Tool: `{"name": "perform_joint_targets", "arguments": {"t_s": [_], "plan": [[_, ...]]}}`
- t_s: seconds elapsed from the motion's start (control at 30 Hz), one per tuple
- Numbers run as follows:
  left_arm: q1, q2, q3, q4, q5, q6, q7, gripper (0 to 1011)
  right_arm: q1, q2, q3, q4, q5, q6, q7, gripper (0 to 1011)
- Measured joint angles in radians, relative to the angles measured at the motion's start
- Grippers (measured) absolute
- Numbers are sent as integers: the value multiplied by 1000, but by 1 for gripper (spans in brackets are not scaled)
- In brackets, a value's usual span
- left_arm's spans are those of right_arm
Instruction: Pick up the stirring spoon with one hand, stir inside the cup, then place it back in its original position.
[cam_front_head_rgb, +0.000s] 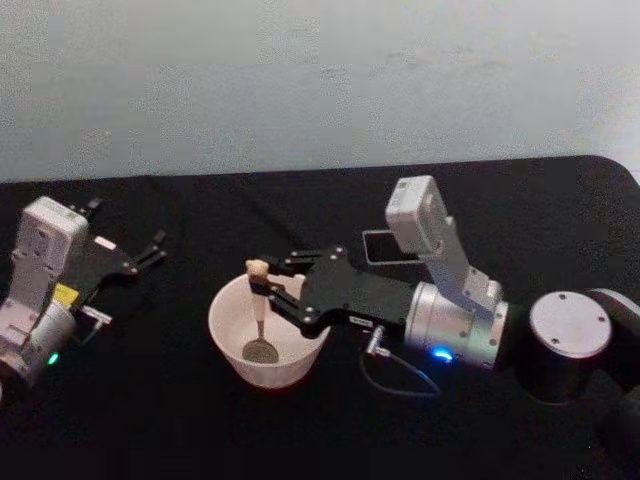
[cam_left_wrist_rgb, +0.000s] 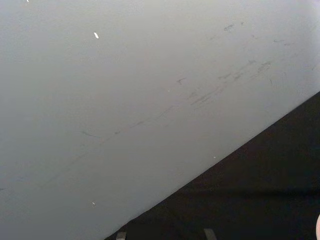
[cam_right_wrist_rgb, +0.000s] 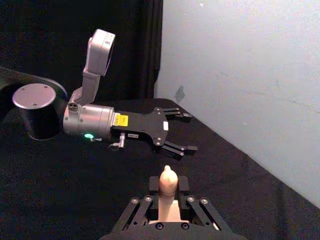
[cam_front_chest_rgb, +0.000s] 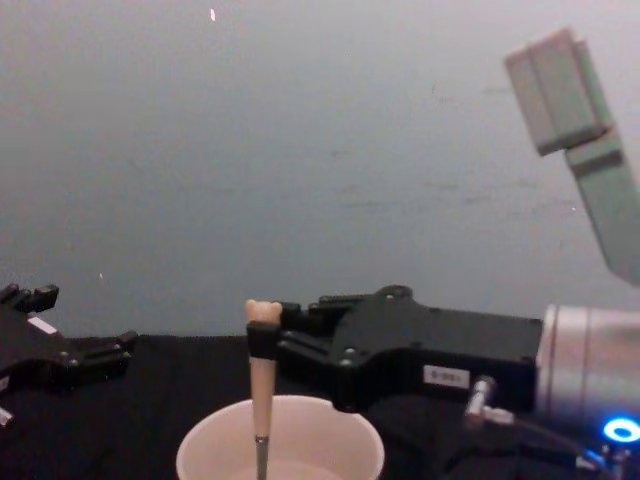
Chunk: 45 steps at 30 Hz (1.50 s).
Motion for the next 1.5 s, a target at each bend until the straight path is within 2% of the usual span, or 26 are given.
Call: {"name": "perform_joint_targets", "arguments": {"t_s": [0.37,0.5,0.7,0.83,1.17,1.5], "plan": [[0,0,0,0,0,0,0,1001,43,-75,-4,88,-38,-8,-39,218],[0,0,0,0,0,0,0,1001,58,-104,8,125,-50,-10,-64,218],[0,0,0,0,0,0,0,1001,72,-121,28,156,-62,-12,-80,218],[0,0,0,0,0,0,0,1001,73,-118,37,159,-66,-12,-81,218],[0,0,0,0,0,0,0,1001,43,-77,63,113,-70,-12,-67,218],[0,0,0,0,0,0,0,1001,-7,-2,94,24,-21,5,-21,218]]}}
